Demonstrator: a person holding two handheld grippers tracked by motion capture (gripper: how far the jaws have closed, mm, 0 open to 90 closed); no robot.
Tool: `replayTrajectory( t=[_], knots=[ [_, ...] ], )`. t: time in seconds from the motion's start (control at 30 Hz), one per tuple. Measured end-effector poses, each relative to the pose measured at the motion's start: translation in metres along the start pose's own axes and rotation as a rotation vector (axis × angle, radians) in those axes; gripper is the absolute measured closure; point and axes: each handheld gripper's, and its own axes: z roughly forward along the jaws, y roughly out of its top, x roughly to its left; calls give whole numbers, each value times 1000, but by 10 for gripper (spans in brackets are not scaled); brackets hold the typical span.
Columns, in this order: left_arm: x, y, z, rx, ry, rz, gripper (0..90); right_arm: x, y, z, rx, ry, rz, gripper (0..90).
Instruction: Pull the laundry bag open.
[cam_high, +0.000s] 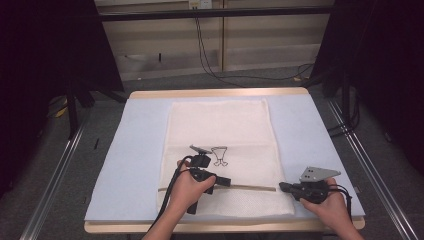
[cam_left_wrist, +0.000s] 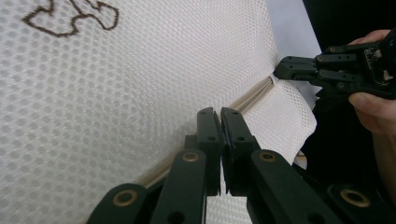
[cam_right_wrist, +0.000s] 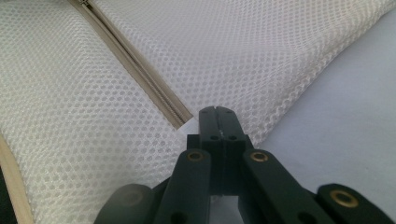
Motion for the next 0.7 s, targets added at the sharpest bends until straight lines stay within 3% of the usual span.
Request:
replayTrajectory(
  t=[0.03, 0.13, 0.7],
  knots=[
    [-1, -1, 0, -14, -3, -22, 875, 0, 0, 0, -1, -1, -1, 900],
    [3, -3, -5, -3, 1, -11, 876, 0, 0, 0, -1, -1, 0, 900],
    [16, -12, -30, -49, 24, -23, 875, 0, 0, 0, 4, -3, 1, 900]
  ],
)
